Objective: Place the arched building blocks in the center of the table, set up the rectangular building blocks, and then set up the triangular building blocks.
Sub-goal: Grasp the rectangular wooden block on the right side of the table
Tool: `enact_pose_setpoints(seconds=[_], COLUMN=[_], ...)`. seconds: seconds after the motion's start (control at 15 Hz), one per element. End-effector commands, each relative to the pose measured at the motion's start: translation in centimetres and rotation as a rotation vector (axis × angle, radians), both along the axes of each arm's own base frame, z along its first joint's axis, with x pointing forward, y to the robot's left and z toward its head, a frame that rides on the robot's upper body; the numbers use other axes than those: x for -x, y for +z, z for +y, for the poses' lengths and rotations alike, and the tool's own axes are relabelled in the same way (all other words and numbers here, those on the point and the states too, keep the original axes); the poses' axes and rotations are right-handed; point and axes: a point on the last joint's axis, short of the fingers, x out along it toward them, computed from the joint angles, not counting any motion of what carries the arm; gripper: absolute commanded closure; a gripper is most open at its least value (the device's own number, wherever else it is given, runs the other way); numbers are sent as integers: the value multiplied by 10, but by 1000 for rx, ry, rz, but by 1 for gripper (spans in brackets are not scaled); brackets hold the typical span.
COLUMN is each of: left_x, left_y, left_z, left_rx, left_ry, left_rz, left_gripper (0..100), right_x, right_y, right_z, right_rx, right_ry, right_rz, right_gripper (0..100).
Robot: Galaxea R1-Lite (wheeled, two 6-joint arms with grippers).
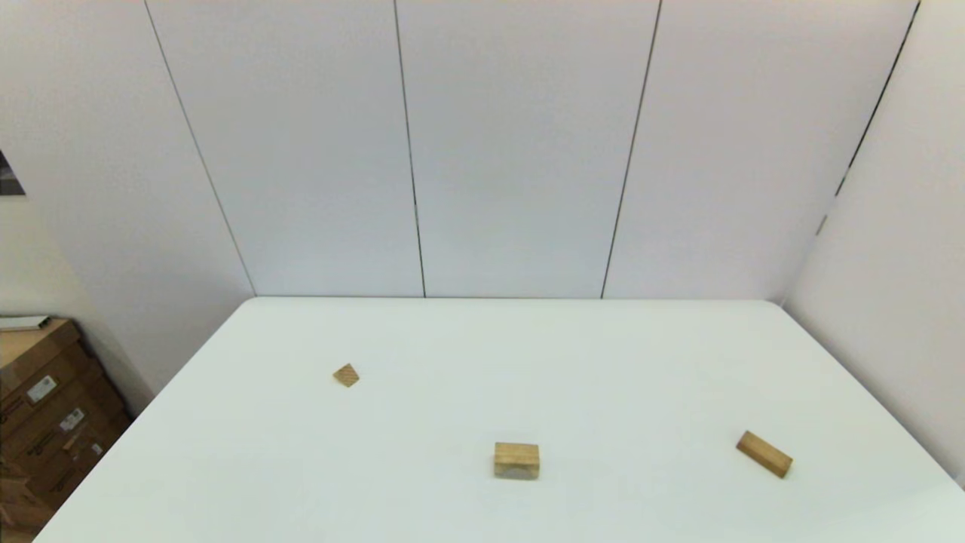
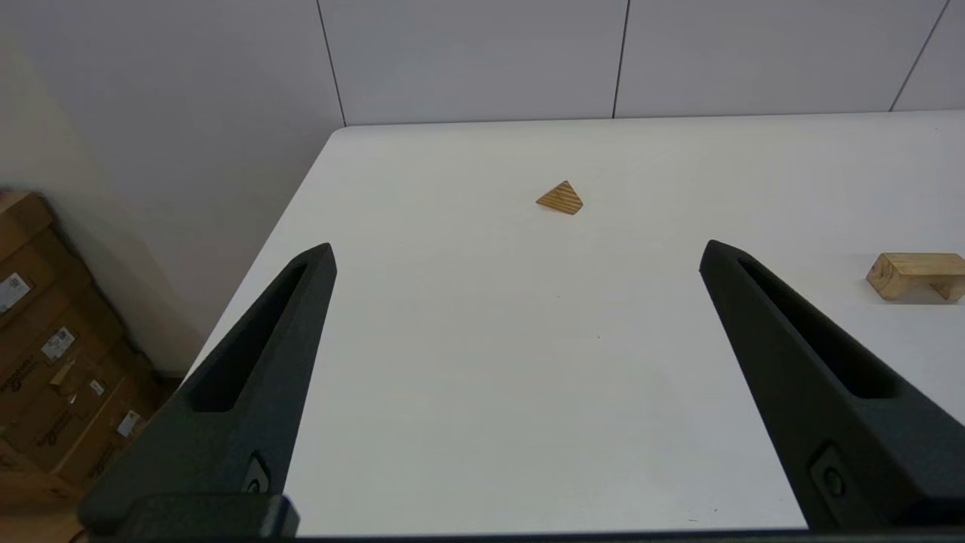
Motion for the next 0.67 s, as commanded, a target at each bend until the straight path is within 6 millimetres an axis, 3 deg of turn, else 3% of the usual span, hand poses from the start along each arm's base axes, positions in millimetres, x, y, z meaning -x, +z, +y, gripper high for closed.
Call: enact_pose_setpoints(seconds=[0.07,0.67], left_x=[0,0], left_y=[0,0], left_z=[0,0], left_rx=[0,1], left_ry=[0,1], left_rz=[4,2], left_gripper=[0,0], right_x=[0,0], right_y=[0,0], right_z=[0,0], right_rx=[0,0], right_ry=[1,1], right_rz=[-1,-1], right_gripper=[0,0])
